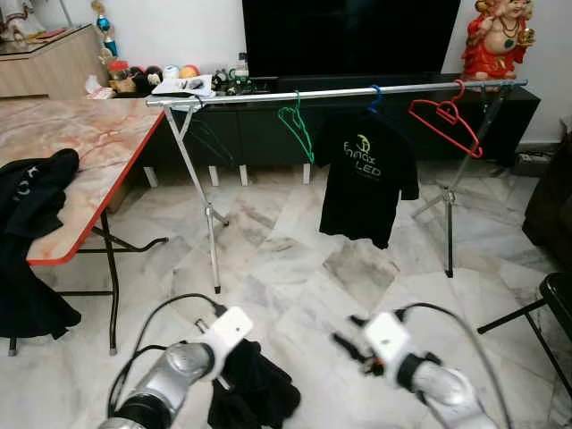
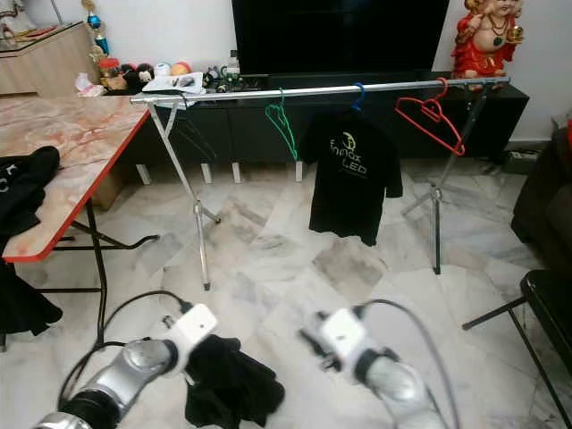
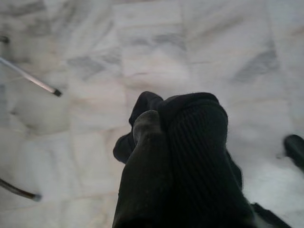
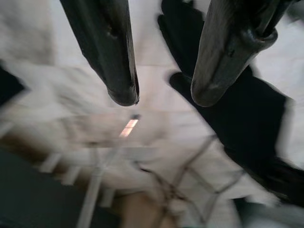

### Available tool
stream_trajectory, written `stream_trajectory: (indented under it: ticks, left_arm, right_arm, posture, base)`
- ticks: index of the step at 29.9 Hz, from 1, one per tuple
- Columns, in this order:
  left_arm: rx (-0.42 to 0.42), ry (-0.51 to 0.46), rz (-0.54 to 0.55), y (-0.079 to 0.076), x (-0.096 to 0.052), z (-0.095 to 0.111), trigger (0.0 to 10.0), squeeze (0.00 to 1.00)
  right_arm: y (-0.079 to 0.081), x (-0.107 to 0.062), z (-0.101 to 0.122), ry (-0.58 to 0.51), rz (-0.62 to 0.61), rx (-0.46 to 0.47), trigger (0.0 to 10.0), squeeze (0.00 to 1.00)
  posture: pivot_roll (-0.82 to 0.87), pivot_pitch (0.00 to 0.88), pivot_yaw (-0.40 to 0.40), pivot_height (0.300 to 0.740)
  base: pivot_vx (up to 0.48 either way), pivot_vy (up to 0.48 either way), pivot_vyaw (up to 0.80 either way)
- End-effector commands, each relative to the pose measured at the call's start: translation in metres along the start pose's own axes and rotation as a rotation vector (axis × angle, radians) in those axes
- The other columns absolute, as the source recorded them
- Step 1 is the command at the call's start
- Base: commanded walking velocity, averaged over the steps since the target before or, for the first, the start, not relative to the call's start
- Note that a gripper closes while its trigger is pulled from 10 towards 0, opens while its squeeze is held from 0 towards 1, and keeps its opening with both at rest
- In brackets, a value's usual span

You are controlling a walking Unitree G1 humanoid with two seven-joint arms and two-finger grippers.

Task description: Hang hanger

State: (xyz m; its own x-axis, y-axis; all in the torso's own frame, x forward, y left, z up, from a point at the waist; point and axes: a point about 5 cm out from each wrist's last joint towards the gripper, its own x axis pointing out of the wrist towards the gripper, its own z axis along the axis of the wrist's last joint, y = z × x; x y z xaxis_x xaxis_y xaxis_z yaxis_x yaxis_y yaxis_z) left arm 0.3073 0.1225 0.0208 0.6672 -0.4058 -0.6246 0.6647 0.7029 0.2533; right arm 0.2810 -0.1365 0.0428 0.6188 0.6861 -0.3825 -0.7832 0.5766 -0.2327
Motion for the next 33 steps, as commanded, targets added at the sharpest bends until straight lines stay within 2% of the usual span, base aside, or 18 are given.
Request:
stream_trajectory:
  ticks: [1, 8, 12, 13, 14, 18, 21, 22, 26, 27, 29, 31, 32, 33]
  left_arm:
    - [0.019, 0.007, -0.015, -0.008, 0.005, 0.012, 10.0, 0.0]
    - [-0.035, 0.001, -0.071, -0.033, 0.014, 0.032, 10.0, 0.0]
    - [-0.053, 0.0, -0.051, -0.034, 0.017, 0.044, 10.0, 0.0]
    - [-0.045, 0.018, -0.021, -0.032, 0.019, 0.045, 10.0, 0.0]
    - [-0.072, 0.024, 0.007, -0.029, 0.02, 0.048, 10.0, 0.0]
    - [-0.15, 0.018, 0.079, -0.02, 0.021, 0.053, 10.0, 0.0]
    - [-0.189, 0.023, 0.147, -0.012, 0.022, 0.056, 10.0, 0.0]
    - [-0.257, 0.025, 0.176, -0.008, 0.022, 0.06, 10.0, 0.0]
    - [-0.368, 0.007, 0.181, -0.003, 0.022, 0.073, 10.0, 0.0]
    - [-0.368, 0.007, 0.181, -0.003, 0.022, 0.073, 10.0, 0.0]
    - [-0.469, 0.005, 0.175, -0.001, 0.023, 0.079, 10.0, 0.0]
    - [-0.48, 0.005, 0.176, 0.0, 0.023, 0.081, 10.0, 0.0]
    - [-0.526, 0.009, 0.168, -0.001, 0.023, 0.084, 10.0, 0.0]
    - [-0.526, 0.009, 0.168, -0.001, 0.023, 0.084, 10.0, 0.0]
  right_arm:
    - [0.014, 0.011, 0.009, -0.005, 0.105, -0.015, 10.0, 0.0]
    - [0.029, 0.038, 0.01, 0.095, 0.104, 0.043, 10.0, 0.0]
    - [0.026, 0.043, 0.004, 0.201, 0.064, 0.058, 10.0, 0.0]
    - [0.015, 0.043, 0.002, 0.231, -0.018, 0.124, 10.0, 0.0]
    - [0.009, 0.043, 0.002, 0.247, -0.064, 0.148, 10.0, 0.0]
    - [0.004, 0.042, 0.003, 0.26, -0.102, 0.172, 10.0, 0.0]
    - [0.007, 0.045, 0.002, 0.263, -0.096, 0.203, 10.0, 0.0]
    - [0.009, 0.049, 0.005, 0.26, -0.083, 0.201, 10.0, 0.0]
    - [0.013, 0.059, 0.018, 0.204, -0.045, 0.267, 10.0, 0.0]
    - [0.013, 0.059, 0.018, 0.204, -0.045, 0.267, 10.0, 0.0]
    - [0.018, 0.066, 0.024, 0.177, -0.005, 0.328, 10.0, 0.0]
    - [0.018, 0.067, 0.025, 0.174, 0.002, 0.336, 10.0, 0.0]
    - [0.021, 0.071, 0.028, 0.158, 0.033, 0.364, 10.0, 0.0]
    - [0.021, 0.071, 0.028, 0.158, 0.033, 0.364, 10.0, 0.0]
  posture:
    - [0.0, 0.0, 0.041, 0.74]
    - [0.01, 0.0, 0.034, 0.74]
    - [0.02, 0.0, 0.018, 0.74]
    - [0.02, 0.0, 0.016, 0.74]
    - [0.02, 0.0, 0.015, 0.74]
    - [0.02, 0.0, 0.002, 0.74]
    - [0.02, 0.0, -0.002, 0.74]
    - [0.02, 0.0, -0.009, 0.74]
    - [0.02, 0.0, -0.016, 0.74]
    - [0.02, 0.0, -0.016, 0.74]
    - [0.03, 0.0, -0.023, 0.74]
    - [0.03, 0.0, -0.023, 0.74]
    - [0.04, 0.0, -0.025, 0.74]
    - [0.04, 0.0, -0.025, 0.74]
  base:
    - [0.0, 0.0, 0.0]
    - [0.0, 0.0, 0.0]
    - [0.0, 0.0, 0.0]
    - [0.0, 0.0, 0.0]
    - [0.0, 0.0, 0.0]
    - [0.0, 0.0, 0.0]
    - [0.0, 0.0, 0.0]
    - [0.0, 0.0, 0.0]
    - [0.0, 0.0, 0.0]
    - [0.0, 0.0, 0.0]
    - [0.0, 0.0, 0.0]
    - [0.0, 0.0, 0.0]
    - [0.0, 0.0, 0.0]
    - [0.0, 0.0, 0.0]
